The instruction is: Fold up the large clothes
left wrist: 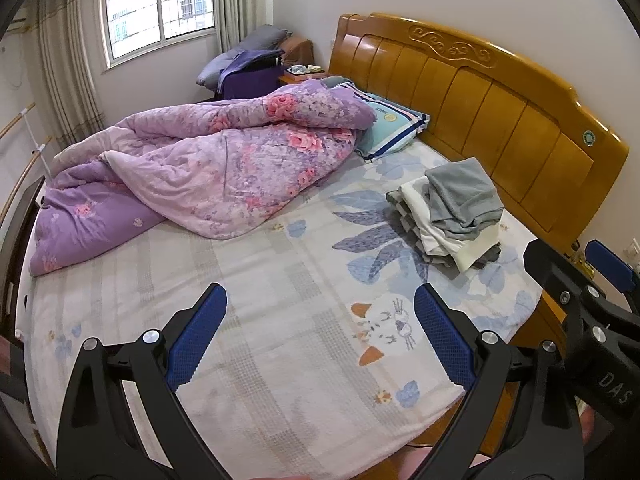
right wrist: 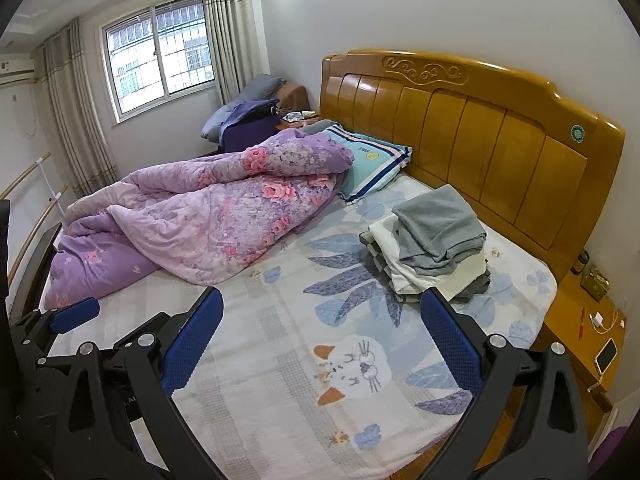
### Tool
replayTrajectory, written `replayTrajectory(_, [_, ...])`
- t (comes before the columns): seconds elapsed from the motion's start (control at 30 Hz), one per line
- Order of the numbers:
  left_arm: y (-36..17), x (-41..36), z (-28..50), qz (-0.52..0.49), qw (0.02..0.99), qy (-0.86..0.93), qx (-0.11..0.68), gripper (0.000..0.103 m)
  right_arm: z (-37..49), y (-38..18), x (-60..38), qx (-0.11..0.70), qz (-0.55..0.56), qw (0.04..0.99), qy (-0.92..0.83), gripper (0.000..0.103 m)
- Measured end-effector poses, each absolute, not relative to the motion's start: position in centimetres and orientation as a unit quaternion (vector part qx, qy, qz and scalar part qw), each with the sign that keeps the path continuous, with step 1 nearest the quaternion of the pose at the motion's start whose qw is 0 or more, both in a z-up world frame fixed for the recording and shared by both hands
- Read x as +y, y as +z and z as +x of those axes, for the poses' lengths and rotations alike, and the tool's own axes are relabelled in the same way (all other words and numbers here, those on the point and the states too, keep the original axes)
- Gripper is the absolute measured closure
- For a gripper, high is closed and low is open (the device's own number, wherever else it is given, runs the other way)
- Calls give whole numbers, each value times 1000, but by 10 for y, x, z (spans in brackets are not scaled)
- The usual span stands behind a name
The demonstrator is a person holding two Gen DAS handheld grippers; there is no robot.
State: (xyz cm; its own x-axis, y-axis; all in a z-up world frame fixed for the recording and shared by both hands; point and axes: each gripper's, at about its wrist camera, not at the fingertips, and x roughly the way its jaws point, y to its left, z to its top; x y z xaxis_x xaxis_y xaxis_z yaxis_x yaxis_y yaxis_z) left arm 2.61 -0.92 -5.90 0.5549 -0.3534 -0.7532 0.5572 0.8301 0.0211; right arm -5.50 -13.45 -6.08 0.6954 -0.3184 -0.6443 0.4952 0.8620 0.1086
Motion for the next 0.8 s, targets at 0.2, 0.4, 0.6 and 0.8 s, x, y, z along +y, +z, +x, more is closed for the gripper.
replayTrajectory(0.2, [-59,-13,30,134,873,-258,392,8,-51,-62,-138,322,137,910,-220,8])
replayTrajectory(0.4, [-62,-16,34,128,871,-261,396,8,-49,-62,-139,323,137,910,-220,8])
replayTrajectory(0.6, [-65,-19,40,130,871,-258,399,8,-45,-64,-140,326,135,910,-219,8])
replayTrajectory(0.8, [-68,-22,42,126,868,-259,405,8,-39,-68,-148,328,132,909,-218,8])
